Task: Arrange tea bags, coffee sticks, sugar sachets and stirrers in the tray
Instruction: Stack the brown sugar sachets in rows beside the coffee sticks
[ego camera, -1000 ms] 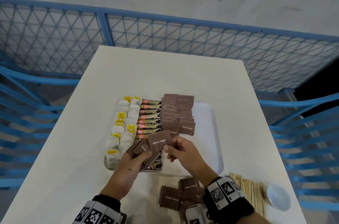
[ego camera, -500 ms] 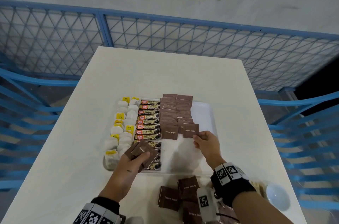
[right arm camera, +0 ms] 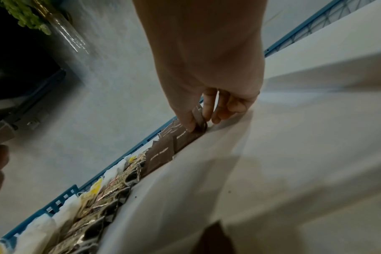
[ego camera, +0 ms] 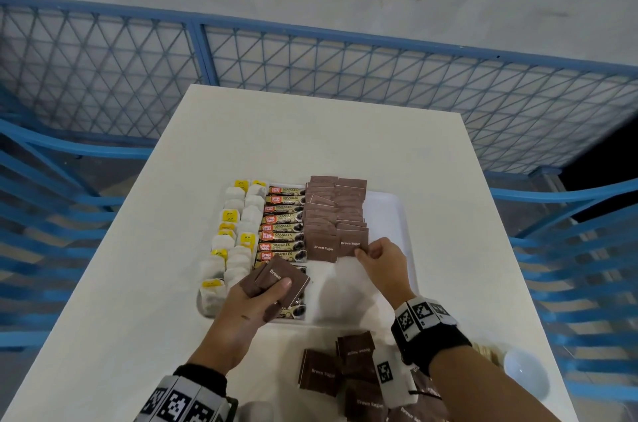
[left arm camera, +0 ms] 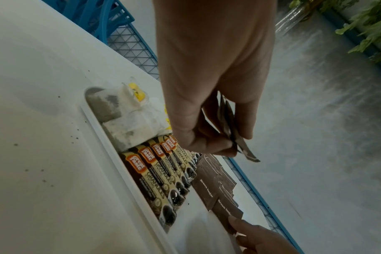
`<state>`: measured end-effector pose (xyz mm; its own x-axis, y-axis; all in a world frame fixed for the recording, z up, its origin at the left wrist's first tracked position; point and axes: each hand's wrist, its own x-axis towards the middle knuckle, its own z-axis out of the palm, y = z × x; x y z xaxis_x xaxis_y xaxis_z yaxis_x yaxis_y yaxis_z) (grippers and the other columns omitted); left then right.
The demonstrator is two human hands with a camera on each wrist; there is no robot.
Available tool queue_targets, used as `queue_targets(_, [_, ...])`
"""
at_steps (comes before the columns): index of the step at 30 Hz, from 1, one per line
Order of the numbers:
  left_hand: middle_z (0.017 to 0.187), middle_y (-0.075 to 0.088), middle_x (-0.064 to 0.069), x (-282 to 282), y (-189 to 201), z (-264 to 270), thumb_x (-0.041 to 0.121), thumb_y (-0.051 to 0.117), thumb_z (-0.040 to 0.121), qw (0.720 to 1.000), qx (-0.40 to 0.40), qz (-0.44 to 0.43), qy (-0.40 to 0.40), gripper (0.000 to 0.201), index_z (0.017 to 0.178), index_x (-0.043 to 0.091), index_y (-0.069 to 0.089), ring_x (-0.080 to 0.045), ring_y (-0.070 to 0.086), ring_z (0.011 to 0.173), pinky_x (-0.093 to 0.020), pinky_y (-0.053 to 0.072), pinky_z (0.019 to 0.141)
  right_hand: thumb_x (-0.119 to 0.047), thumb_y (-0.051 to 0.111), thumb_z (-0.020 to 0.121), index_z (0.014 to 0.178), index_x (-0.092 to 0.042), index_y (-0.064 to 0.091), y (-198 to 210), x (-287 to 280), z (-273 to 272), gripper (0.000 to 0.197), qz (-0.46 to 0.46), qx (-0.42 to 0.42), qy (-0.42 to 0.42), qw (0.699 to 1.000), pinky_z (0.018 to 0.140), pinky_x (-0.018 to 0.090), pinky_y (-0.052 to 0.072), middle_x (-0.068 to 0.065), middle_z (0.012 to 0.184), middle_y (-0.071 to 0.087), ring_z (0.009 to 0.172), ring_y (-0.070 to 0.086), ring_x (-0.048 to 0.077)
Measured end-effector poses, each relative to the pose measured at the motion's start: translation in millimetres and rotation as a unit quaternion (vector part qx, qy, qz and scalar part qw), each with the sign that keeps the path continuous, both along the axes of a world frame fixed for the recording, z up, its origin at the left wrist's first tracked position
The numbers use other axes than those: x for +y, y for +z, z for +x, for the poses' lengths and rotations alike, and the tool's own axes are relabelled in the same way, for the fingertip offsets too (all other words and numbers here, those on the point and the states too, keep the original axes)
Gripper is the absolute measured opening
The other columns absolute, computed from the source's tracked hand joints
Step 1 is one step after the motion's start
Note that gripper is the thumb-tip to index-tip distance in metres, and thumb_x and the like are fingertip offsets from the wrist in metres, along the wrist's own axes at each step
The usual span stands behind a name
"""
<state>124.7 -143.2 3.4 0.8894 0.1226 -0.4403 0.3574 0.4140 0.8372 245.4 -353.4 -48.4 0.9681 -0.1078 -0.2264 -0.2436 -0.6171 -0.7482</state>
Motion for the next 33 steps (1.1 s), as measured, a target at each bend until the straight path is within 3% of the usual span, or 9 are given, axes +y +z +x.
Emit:
queue_targets(4, [0.083,0.074,0.002,-1.7,-1.0,0.9,0.001,0.063,0.082,1.0,0.008,0.014,-0.004,0.025,0.102,0.015,0.067,-0.009,0.067,0.075,-0.015,0.05,0.055,-0.021,0.069,0.082,0.096,-0.015,0.047,3.9,4.1,-8.3,0.027,0.022,-0.019,-0.024,0.999,0.062,0.014,0.036,0.004,0.085,0.051,0.077,0.05,0.015])
queue_targets(9, [0.082,0.074,0.004,-5.4,0.1,2.6,0.001,0.064,0.082,1.0,0.003,0.021,-0.007,0.024,0.1,0.016,0.068,-0.004,0.068,0.072,-0.014,0.049,0.055,-0.026,0.06,0.089,0.088,-0.017,0.053,34.4,21.1,-31.8,0.011,0.062,-0.033,0.042,0.997,0.056,0.007,0.038,-0.009,0.07,0.053,0.066,0.05,0.007])
queue_targets(11, [0.087,0.074,0.001,-7.0,3.0,2.5,0.004,0.065,0.08,1.0,0.0,0.027,-0.012,0.025,0.103,0.015,0.068,-0.008,0.068,0.078,-0.016,0.051,0.059,-0.035,0.052,0.093,0.085,-0.017,0.056,51.6,29.8,-43.7,0.02,0.106,0.011,0.121,0.987,0.057,0.007,0.039,-0.009,0.069,0.055,0.062,0.049,0.002])
queue_targets(13, [0.096,0.074,-0.006,-6.6,4.8,3.1,0.011,0.069,0.076,0.999,-0.002,0.031,-0.015,0.031,0.107,0.012,0.068,-0.016,0.067,0.089,-0.021,0.053,0.069,-0.042,0.047,0.093,0.085,-0.017,0.057,65.5,38.3,-55.5,0.027,0.171,0.076,0.21,0.96,0.06,0.01,0.04,-0.009,0.071,0.058,0.06,0.05,0.0])
queue_targets(16, [0.106,0.071,-0.014,-6.2,6.6,2.7,0.029,0.077,0.072,0.999,-0.017,0.032,-0.033,0.046,0.112,0.009,0.066,-0.026,0.066,0.102,-0.036,0.052,0.088,-0.048,0.059,0.085,0.082,-0.023,0.056,67.5,48.5,-67.8,0.026,0.228,0.121,0.271,0.927,0.063,0.019,0.044,-0.004,0.076,0.06,0.065,0.052,0.007])
queue_targets(19, [0.105,0.072,-0.011,-7.4,7.4,0.9,0.047,0.076,0.07,0.999,-0.008,0.02,-0.029,0.055,0.112,0.013,0.067,-0.024,0.067,0.1,-0.04,0.051,0.09,-0.03,0.068,0.083,0.077,-0.024,0.054,60.9,52.8,-69.4,0.017,0.232,0.097,0.244,0.937,0.057,0.014,0.042,-0.005,0.072,0.058,0.059,0.052,0.003])
queue_targets(27, [0.083,0.068,-0.017,-1.5,2.0,1.4,0.002,0.059,0.073,0.999,0.026,-0.024,-0.021,0.025,0.097,0.001,0.066,-0.018,0.063,0.069,-0.028,0.054,0.06,-0.005,0.057,0.09,0.094,-0.007,0.05,56.4,39.9,-56.5,0.008,0.335,0.129,0.113,0.926,0.056,0.024,0.052,0.007,0.08,0.064,0.062,0.065,0.014])
queue_targets(31, [0.093,0.071,-0.014,-1.2,0.4,4.4,-0.009,0.05,0.088,0.996,0.015,0.065,-0.054,0.022,0.101,-0.001,0.065,-0.025,0.066,0.086,-0.027,0.057,0.074,-0.004,0.059,0.088,0.097,-0.006,0.055,54.1,21.6,-44.7,0.01,0.321,0.105,0.063,0.939,0.057,0.024,0.054,0.008,0.08,0.064,0.063,0.064,0.017])
queue_targets(33, [0.088,0.074,-0.007,-2.1,0.6,8.7,-0.009,0.052,0.087,0.993,0.015,0.103,-0.057,0.022,0.098,0.004,0.066,-0.021,0.068,0.085,-0.021,0.056,0.072,-0.004,0.061,0.087,0.097,-0.005,0.056,50.5,9.9,-38.3,0.011,0.3,0.095,0.041,0.948,0.058,0.023,0.054,0.006,0.081,0.063,0.065,0.065,0.018])
